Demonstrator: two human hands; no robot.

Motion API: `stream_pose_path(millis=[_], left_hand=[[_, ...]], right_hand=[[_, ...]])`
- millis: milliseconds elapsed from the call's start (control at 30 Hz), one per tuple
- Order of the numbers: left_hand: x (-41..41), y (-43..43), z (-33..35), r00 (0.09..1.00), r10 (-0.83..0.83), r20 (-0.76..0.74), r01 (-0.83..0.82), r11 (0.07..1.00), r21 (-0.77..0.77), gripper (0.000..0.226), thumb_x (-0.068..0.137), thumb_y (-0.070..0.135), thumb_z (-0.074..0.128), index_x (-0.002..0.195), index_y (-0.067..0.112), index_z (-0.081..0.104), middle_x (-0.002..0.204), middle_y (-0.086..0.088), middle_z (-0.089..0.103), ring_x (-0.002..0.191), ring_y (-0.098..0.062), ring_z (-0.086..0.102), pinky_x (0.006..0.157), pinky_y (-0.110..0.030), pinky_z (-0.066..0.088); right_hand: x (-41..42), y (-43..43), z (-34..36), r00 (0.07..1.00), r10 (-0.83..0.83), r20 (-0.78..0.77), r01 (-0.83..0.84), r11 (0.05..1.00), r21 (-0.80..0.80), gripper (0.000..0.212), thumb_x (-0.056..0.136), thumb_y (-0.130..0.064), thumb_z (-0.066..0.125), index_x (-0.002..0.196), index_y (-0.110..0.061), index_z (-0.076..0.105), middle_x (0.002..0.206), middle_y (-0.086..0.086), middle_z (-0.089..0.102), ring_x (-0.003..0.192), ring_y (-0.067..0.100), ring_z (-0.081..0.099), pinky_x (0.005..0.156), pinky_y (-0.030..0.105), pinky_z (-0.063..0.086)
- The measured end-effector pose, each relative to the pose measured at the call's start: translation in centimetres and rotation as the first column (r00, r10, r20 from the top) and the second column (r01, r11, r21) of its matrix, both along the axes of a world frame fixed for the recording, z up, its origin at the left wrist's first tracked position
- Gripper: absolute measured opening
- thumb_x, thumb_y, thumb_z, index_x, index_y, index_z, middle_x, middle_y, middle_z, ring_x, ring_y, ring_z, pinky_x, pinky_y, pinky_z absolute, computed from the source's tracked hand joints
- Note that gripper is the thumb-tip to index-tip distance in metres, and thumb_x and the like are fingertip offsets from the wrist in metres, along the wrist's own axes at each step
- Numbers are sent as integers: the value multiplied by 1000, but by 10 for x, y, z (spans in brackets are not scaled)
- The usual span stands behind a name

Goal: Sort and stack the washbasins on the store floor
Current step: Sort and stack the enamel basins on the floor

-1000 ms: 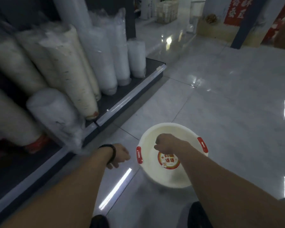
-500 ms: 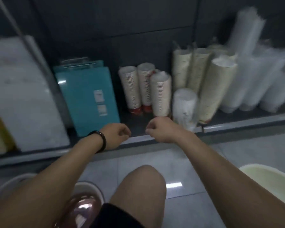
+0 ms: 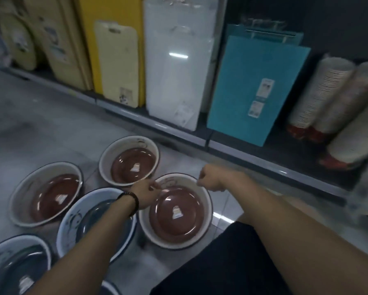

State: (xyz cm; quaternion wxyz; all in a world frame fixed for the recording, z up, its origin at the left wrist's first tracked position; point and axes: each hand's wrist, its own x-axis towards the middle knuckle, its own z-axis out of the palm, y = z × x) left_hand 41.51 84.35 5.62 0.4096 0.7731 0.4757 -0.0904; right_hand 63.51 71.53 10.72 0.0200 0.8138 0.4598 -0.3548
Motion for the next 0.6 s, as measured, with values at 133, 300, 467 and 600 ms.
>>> stream_pose_path(millis=[133,300,467,600], left_hand=[[-52,6,-30,995,86,-60,-89,995,-52,33,82,42,72,104,18,77,98,-9,79,86,-28,77,74,-37,64],[-65,5,-22,997,38,-62,-36,999,24,18,95,27,65,105,18,76,101,-6,77,81,-22,75,50,-15,49],[-54,-5,25,996,39,77,-51,985,165,16,95,24,70,107,15,76,94,-3,74,83,-23,75,62,-24,58],[-49,-4,76,995,22,102,-53,951,304,22,96,26,67,115,19,76,111,-1,73,95,-16,65,78,-24,52]], right_hand=[[-21,32,16,997,67,46,-70,996,50,38,102,-41,62,125,-14,76,126,9,74,110,28,70,90,35,55],[7,27,72,990,-80,120,37,946,322,29,98,-37,62,115,-20,78,119,7,75,105,28,67,86,32,50],[28,-9,99,979,-176,102,105,868,485,21,98,-29,63,105,-19,80,98,3,69,94,24,62,81,31,46],[34,-19,100,976,-208,69,142,842,520,17,95,-25,62,97,-22,78,98,3,72,97,25,66,80,28,45]])
